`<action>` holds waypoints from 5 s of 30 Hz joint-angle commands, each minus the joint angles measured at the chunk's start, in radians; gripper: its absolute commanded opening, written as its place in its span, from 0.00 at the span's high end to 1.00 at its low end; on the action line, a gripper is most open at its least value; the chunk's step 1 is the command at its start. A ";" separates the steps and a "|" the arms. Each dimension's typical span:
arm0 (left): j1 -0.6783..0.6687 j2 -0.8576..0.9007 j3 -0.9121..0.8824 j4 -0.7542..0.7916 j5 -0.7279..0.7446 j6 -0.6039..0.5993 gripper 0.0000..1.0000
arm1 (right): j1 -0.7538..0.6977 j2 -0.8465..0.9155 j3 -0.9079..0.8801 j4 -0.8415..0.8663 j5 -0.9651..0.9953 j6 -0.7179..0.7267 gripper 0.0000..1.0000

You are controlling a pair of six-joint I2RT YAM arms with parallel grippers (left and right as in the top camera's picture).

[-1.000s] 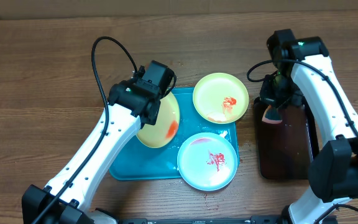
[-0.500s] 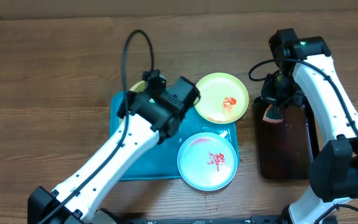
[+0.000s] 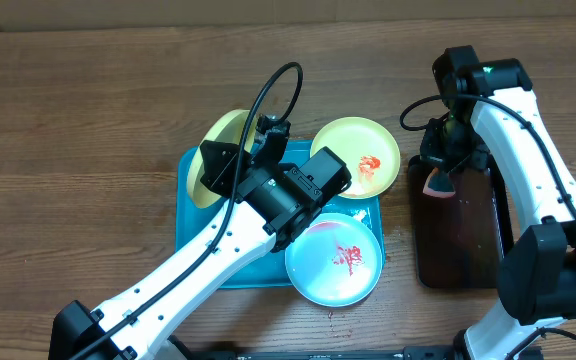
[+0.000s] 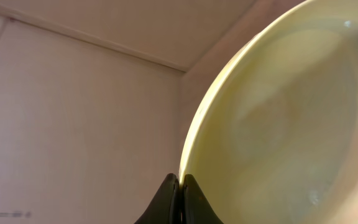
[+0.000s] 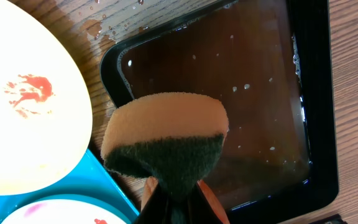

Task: Clean dirty plates on tray and stack at the side
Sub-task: 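Lift the cleaned yellow plate off the teal tray with the left gripper, then carry the yellow plate left and set it on the table, then move the left gripper to the second yellow plate's rim and grip it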

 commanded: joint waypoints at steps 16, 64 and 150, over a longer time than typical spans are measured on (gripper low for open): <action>0.003 -0.026 0.028 0.016 0.107 -0.066 0.95 | -0.003 -0.006 -0.003 0.005 0.007 0.000 0.96; 1.462 0.268 -0.241 0.588 1.449 -0.059 0.90 | -0.003 -0.006 -0.003 -0.046 -0.046 -0.035 0.96; 0.336 0.581 0.200 0.541 1.688 -0.439 0.16 | -0.003 -0.006 -0.002 -0.008 -0.081 -0.053 0.96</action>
